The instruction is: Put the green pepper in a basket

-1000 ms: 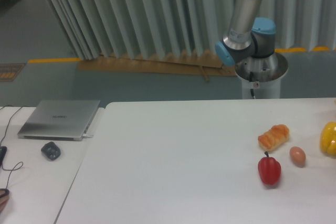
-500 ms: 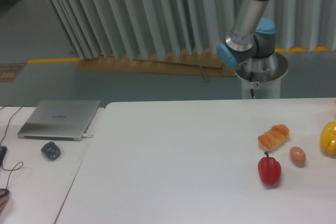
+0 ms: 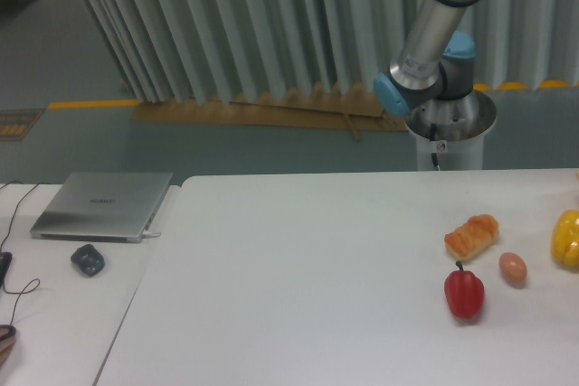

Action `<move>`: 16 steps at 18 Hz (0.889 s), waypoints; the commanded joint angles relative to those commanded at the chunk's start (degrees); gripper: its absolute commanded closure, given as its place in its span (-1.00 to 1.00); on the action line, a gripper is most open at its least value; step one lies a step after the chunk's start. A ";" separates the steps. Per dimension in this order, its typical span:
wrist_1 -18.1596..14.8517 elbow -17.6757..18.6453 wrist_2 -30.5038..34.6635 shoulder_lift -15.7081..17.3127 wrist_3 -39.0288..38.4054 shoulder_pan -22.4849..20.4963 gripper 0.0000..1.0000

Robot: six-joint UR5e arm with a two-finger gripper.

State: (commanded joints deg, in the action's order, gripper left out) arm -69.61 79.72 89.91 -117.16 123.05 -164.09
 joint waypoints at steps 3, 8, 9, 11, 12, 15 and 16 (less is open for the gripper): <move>0.17 0.09 0.00 0.00 -0.18 0.35 -0.99; 0.79 0.00 -0.09 0.53 0.17 0.61 -1.00; 0.79 0.09 -0.17 0.61 0.26 0.62 -1.00; 0.79 0.09 -0.18 0.70 0.44 0.62 -1.00; 0.79 0.00 -0.18 0.70 0.35 0.70 -1.00; 0.79 -0.26 -0.18 1.92 0.18 2.72 -1.00; 0.70 -0.35 -0.35 2.72 -0.43 3.42 -1.00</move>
State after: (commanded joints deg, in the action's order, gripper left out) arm -68.91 79.37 89.56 -114.44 122.61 -160.67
